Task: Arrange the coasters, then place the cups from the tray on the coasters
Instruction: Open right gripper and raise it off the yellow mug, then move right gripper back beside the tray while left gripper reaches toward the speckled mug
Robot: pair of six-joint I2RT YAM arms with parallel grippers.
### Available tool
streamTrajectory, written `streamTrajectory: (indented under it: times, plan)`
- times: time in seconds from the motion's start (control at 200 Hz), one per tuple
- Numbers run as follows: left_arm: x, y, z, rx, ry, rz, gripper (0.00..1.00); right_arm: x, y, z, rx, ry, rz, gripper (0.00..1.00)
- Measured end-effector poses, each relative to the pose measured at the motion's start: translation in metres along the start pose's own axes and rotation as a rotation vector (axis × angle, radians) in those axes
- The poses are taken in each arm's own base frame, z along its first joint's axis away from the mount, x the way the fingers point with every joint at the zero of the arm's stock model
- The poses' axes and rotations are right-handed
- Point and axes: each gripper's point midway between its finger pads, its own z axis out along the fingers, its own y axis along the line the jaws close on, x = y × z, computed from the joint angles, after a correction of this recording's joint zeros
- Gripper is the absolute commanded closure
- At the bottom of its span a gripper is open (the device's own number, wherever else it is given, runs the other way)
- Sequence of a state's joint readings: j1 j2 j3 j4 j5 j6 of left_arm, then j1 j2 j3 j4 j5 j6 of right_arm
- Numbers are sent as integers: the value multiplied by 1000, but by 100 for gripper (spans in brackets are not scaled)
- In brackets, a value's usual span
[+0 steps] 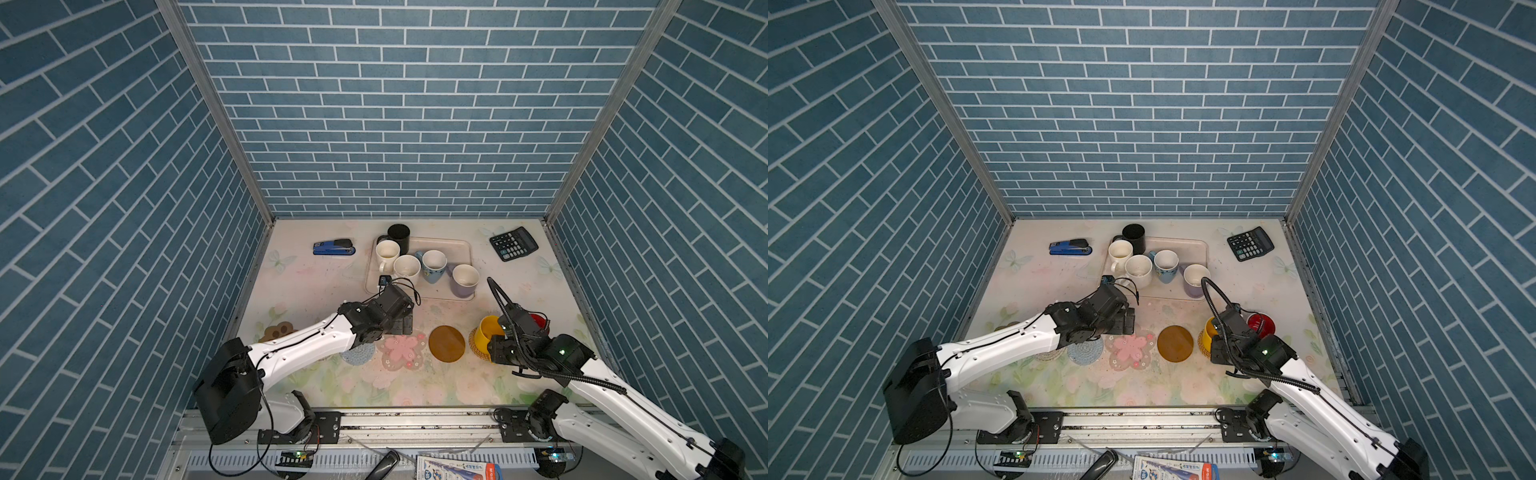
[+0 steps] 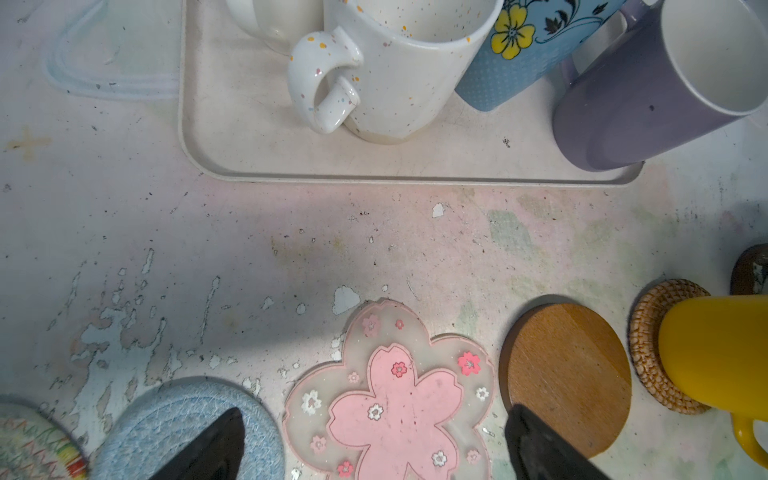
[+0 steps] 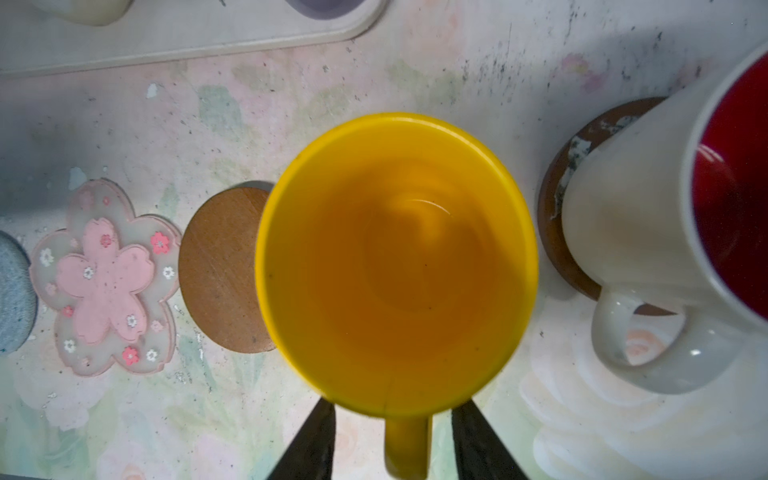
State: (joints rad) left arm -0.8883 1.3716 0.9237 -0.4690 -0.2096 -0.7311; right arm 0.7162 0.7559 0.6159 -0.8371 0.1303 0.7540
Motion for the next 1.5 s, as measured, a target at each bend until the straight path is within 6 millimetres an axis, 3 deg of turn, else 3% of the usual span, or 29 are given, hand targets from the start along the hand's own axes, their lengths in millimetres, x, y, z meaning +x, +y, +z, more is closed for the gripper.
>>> streamTrajectory:
  times: [0.28, 0.39, 0.51, 0.625, 0.82, 0.975, 1.2, 1.5]
  plan:
    - [1, 1, -1, -4, 5, 5, 1, -11, 4, -17, -8, -37, 3, 50]
    - [1, 2, -2, -5, 7, 9, 1, -35, 18, -36, -24, -73, -25, 64]
    - [0, 3, -9, -2, 2, 10, 1, -69, 41, -54, -45, -128, -73, 100]
    - [-5, 5, -17, 2, -24, 5, 1, -98, 63, -55, -56, -154, -103, 100]
    - [-4, 17, -28, -13, -52, -1, 1, -125, 92, -19, -89, -103, -106, 100]
    - [7, 31, -32, -38, -50, -1, 1, -136, 93, 19, -115, -35, -46, 100]
    - [18, 42, -30, -62, -33, -1, 1, -153, 91, 58, -157, -2, 16, 100]
    - [18, 44, -30, -72, -35, 1, 1, -141, 81, 102, -129, 100, 17, 100]
